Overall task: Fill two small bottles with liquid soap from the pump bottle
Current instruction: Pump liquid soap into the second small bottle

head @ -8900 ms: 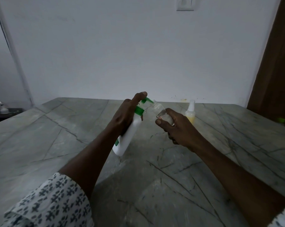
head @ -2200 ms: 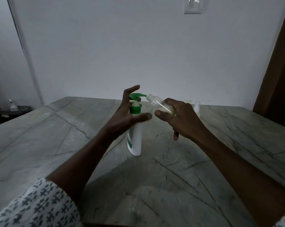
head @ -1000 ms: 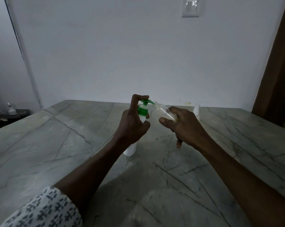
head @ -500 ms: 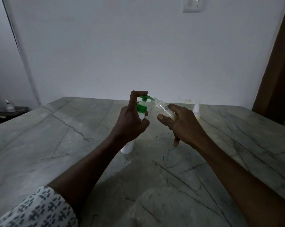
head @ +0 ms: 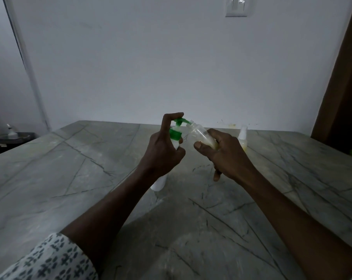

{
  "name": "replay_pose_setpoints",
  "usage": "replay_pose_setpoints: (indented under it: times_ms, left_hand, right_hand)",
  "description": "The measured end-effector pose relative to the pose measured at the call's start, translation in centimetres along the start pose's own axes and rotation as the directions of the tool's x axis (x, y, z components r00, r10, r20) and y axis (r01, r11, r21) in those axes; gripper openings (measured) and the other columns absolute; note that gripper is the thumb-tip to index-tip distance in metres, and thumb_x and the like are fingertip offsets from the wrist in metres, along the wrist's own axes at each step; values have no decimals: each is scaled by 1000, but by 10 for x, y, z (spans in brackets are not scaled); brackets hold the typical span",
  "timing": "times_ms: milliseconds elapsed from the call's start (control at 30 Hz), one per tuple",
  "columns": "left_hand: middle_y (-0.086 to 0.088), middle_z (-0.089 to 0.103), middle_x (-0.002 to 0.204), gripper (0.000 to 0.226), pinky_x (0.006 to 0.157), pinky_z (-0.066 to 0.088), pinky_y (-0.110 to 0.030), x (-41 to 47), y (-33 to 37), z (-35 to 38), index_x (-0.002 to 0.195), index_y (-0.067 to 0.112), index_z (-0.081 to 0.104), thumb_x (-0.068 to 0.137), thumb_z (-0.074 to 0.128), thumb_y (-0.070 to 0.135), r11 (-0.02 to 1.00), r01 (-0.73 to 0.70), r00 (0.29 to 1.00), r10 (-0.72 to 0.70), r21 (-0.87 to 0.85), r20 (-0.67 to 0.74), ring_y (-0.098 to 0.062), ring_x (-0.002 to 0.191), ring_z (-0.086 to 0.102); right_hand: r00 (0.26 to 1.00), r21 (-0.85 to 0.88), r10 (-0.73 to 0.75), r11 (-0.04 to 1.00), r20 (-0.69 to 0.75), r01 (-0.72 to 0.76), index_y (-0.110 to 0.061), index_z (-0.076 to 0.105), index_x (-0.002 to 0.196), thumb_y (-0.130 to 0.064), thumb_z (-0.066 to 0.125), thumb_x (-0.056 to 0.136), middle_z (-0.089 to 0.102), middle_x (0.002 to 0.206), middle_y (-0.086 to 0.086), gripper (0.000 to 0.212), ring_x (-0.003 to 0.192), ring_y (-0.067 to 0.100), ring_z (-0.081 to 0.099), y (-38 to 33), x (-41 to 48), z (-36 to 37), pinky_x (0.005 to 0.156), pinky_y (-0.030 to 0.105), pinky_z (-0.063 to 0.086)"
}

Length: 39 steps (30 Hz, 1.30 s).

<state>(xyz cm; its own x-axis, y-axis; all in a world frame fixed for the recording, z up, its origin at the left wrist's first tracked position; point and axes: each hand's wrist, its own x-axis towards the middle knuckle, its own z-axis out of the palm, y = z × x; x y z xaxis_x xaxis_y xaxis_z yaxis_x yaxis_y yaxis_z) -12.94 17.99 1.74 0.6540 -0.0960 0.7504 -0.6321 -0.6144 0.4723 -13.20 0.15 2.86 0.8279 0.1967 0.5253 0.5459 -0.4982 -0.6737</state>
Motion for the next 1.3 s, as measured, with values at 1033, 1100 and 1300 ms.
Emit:
replay_pose_setpoints:
  times_ms: [1033,1100,1300]
  left_hand:
    - [2,62,103,64,66,44,2,2,7,0,131,11,47,76,76,-4,998,54,997,-52,27,-57,-2,78,60]
    - [1,62,103,71,68,46,1,2,7,1,137,13,42,77,75,-5,999,48,998,-47,13,-29,-6,79,61]
    - [0,62,97,81,64,49,-5,2,5,0,143,16,35,76,74,-6,999,37,999,-38,31,16,-15,78,63]
  right_hand:
    - [993,-88,-20,996,117,30,-7,55,108,-40,63,92,62,81,18,37,35,19,55,8,-3,2,37,39,51]
    - [995,-86,-29,996,97,37,-8,55,104,-39,62,92,61,78,17,34,34,17,55,8,-2,1,35,35,50]
    - [996,-78,-33,996,82,40,-14,53,99,-38,62,92,61,77,17,26,34,14,56,6,-3,-1,35,28,48]
